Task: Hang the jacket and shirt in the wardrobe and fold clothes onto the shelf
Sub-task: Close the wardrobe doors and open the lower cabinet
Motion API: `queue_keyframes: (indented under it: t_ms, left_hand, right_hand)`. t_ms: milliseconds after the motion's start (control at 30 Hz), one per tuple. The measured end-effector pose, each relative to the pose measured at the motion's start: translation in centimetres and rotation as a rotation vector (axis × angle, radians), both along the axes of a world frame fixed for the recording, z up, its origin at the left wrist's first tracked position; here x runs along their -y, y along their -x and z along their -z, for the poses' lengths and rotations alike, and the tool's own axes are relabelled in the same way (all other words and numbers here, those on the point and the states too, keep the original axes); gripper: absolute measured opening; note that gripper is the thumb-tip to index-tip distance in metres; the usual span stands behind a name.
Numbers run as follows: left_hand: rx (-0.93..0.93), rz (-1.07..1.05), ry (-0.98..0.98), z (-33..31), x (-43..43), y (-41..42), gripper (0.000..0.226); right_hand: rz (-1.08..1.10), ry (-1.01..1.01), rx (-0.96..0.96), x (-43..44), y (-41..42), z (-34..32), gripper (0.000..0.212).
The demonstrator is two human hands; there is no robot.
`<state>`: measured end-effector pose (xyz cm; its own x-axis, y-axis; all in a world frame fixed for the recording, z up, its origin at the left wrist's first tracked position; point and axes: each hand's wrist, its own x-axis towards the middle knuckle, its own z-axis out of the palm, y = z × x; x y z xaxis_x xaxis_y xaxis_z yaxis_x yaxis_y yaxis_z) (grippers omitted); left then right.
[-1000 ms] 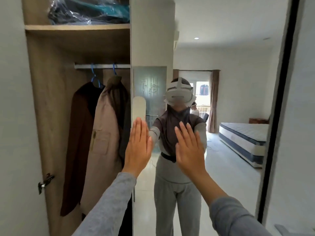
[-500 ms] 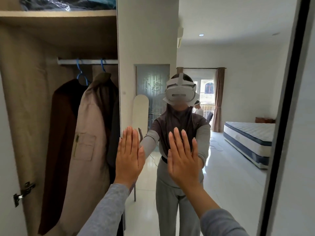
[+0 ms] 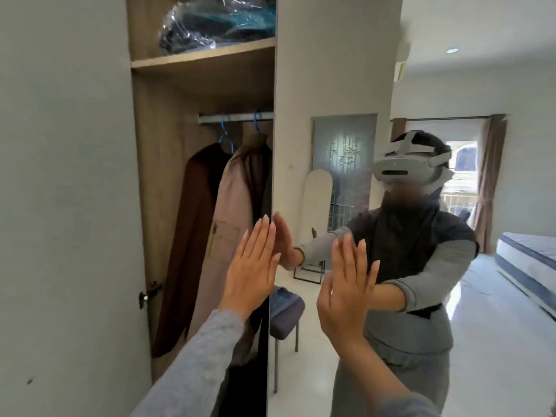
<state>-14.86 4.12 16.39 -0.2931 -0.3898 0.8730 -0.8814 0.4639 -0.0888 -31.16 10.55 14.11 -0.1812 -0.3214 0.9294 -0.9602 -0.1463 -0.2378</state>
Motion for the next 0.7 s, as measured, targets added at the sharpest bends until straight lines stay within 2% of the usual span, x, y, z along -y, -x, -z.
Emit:
queue_keyframes:
  t_ms: [167, 300, 500, 700]
  left_hand:
    - [-0.066, -0.199, 0.022, -1.7, -4.1, -10.1, 0.055]
    - [-0.152, -0.345, 0.088, -3.8, -8.2, -18.5, 0.055]
    - [-0.153, -0.489, 0.176, -6.2, -13.8, -31.5, 0.057]
    - [-0.219, -0.449, 0.208, -6.9, -16.4, -40.3, 0.059]
  right_hand:
    - [-0.457, -0.100, 0.085, 1.1, -6.6, -0.5, 0.056]
    - [-0.659, -0.090, 0.046, 0.8, -14.3, -3.6, 0.059]
    - [-0.825, -0.113, -0.011, -2.4, -27.3, -7.7, 0.056]
    - [-0.917, -0.097, -0.036, -5.2, -39.0, -10.8, 0.054]
